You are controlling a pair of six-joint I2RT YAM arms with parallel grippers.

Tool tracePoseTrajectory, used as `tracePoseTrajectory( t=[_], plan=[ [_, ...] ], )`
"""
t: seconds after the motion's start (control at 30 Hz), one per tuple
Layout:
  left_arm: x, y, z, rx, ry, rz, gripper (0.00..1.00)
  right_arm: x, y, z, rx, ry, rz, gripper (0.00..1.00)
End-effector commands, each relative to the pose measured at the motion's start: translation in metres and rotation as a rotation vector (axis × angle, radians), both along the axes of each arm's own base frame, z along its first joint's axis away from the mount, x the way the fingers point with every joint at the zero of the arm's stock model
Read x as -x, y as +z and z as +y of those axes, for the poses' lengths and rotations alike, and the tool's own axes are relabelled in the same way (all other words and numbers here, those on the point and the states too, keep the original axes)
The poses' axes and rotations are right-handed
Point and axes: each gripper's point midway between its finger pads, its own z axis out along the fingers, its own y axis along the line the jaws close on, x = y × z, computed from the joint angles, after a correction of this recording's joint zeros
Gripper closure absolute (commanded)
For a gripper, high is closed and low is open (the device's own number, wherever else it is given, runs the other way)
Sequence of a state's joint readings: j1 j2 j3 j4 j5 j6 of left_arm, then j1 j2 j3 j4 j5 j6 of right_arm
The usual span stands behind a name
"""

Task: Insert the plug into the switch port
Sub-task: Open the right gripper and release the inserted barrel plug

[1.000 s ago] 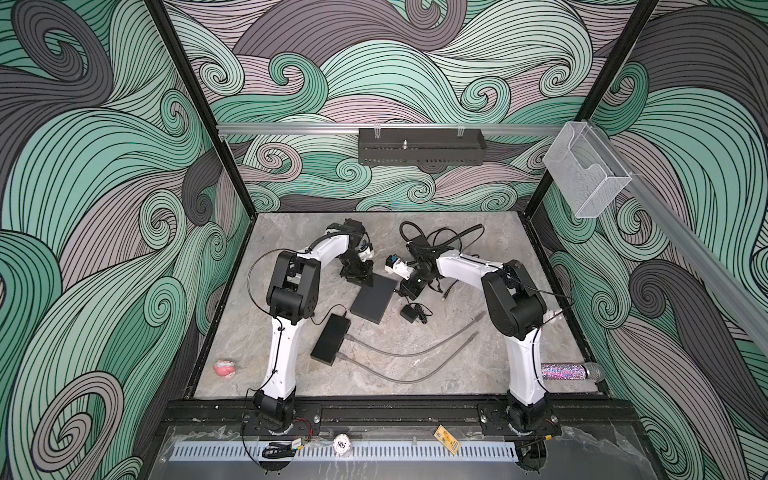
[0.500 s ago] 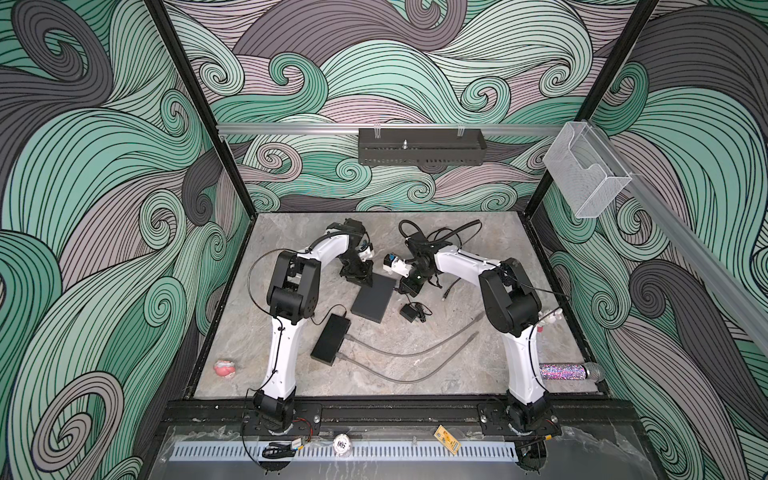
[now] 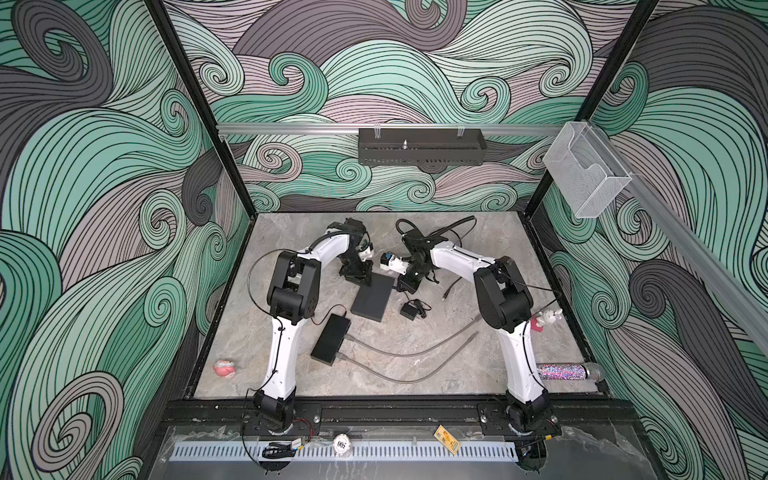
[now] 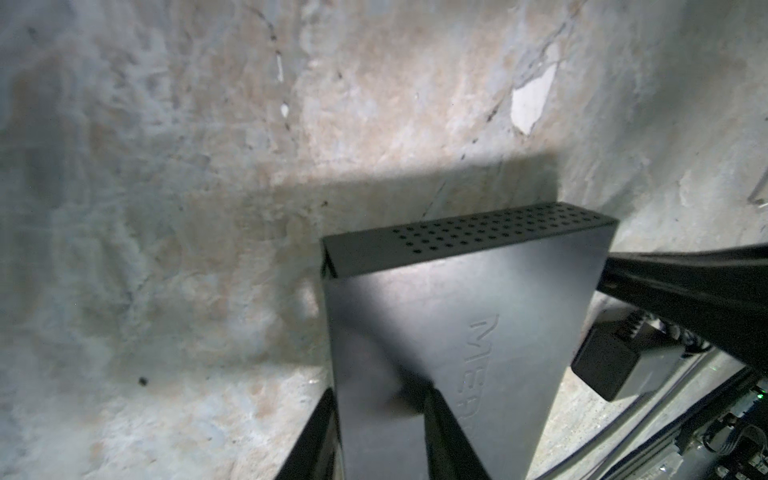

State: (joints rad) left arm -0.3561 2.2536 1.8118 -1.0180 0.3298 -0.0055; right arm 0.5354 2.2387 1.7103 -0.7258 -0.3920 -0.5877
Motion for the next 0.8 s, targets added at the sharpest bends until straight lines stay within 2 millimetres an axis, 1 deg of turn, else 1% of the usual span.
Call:
tracePoseTrajectory(
  t=[0.0,0.1,0.2,0.23,0.27,0.4,0.43,0.5,0.53,0.63,0.67,0.7,0.77],
  plan=[
    [0.036,-0.03,-0.025,-0.018,-0.111,0.095,0.67,-0.026,0.04,0.059,-0.193,0.101,-0.199,1.0],
    [0.036,-0.031,-0.025,-0.03,-0.11,0.093,0.67,-0.033,0.039,0.06,-0.174,0.097,-0.203,1.0],
    [0.03,-0.03,-0.018,-0.069,-0.081,0.077,0.68,-0.035,0.037,0.054,-0.15,0.058,-0.2,0.97],
    [0.026,-0.028,-0.015,-0.084,-0.064,0.063,0.68,-0.036,0.037,0.049,-0.134,0.028,-0.21,0.92],
    [0.022,-0.026,-0.009,-0.104,-0.04,0.049,0.68,-0.037,0.036,0.043,-0.116,-0.001,-0.22,0.83],
    [0.004,-0.011,0.011,-0.138,0.056,-0.01,0.66,-0.035,0.037,0.015,-0.034,-0.11,-0.243,0.69],
    [0.0,-0.005,0.016,-0.146,0.08,-0.032,0.63,-0.032,0.038,0.006,-0.005,-0.133,-0.25,0.67],
    [-0.009,0.013,0.023,-0.141,0.121,-0.08,0.59,-0.023,0.044,-0.011,0.042,-0.167,-0.264,0.66],
    [-0.015,0.025,0.027,-0.134,0.147,-0.111,0.57,-0.018,0.051,-0.02,0.058,-0.193,-0.276,0.63],
    [-0.024,0.063,0.035,-0.092,0.202,-0.206,0.53,-0.008,0.08,-0.036,0.069,-0.298,-0.292,0.51],
    [-0.025,0.077,0.036,-0.066,0.216,-0.237,0.52,-0.005,0.088,-0.043,0.07,-0.371,-0.285,0.47],
    [-0.025,0.089,0.035,-0.039,0.226,-0.26,0.52,-0.002,0.094,-0.05,0.074,-0.435,-0.276,0.43],
    [-0.022,0.112,0.031,0.034,0.235,-0.302,0.52,0.012,0.101,-0.059,0.054,-0.55,-0.215,0.36]
  ],
)
